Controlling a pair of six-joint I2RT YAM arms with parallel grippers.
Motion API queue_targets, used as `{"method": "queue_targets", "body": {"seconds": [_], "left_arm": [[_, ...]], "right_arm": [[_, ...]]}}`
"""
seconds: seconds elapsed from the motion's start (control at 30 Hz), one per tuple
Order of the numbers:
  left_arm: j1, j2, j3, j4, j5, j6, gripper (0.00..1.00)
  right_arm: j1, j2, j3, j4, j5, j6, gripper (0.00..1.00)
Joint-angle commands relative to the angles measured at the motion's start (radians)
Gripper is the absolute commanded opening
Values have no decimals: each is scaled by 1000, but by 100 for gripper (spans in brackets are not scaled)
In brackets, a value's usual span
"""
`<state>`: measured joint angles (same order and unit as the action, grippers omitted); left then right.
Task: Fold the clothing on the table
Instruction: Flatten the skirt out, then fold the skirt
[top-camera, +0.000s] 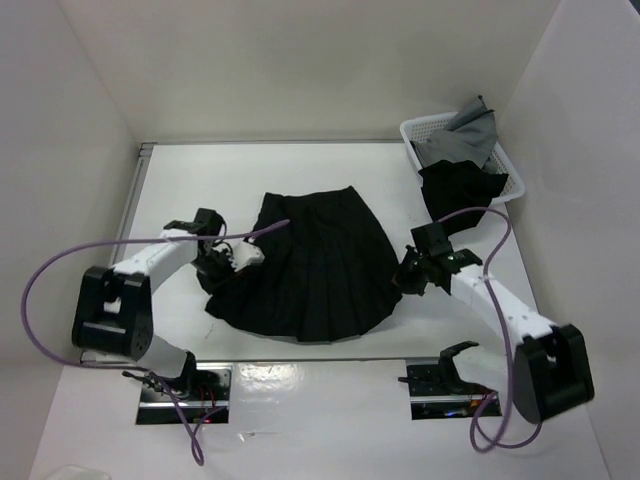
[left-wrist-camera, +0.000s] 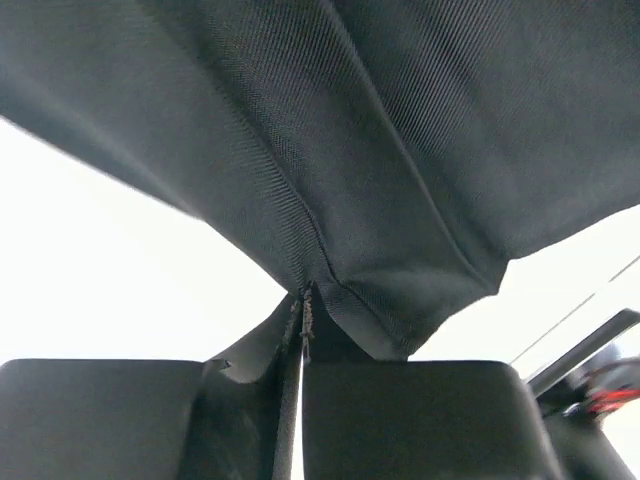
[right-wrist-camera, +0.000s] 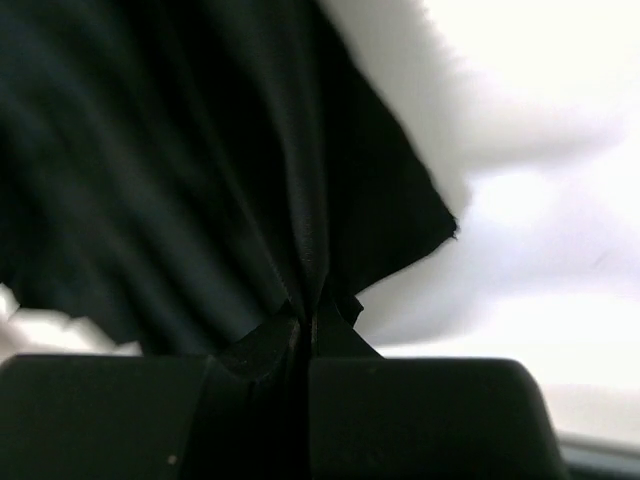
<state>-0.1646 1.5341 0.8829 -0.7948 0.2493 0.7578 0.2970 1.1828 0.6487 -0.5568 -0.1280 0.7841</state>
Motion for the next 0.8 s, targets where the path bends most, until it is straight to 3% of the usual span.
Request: {"method": "queue_targets", "body": {"seconds": [0.0,0.13,0.23,0.33,0.5,0.63,0.77], "left_arm": [[34,-188,47,-122,-139,110,0],[54,-270,102,-300,-234,169,0],[74,-250,219,-413,-203,169,0],[97,-166,330,-457,-148,127,0],[161,98,556,-506,-26,54,0],[230,331,704,-497,22,54,0],[251,432,705,-428,11,54,0]], "right_arm": [[50,-175,83,-178,-57,84,0],[62,-398,158,-415,-105,141,0],[62,-446,193,-529,-169,155,0],[62,-447,206,-528,-200,133,0],[-2,-228,276,-384,-191,-16,0],[-335,-17,351,-278,-323,-199,0],[-412,150,433,-206,-375,-236,0]]}}
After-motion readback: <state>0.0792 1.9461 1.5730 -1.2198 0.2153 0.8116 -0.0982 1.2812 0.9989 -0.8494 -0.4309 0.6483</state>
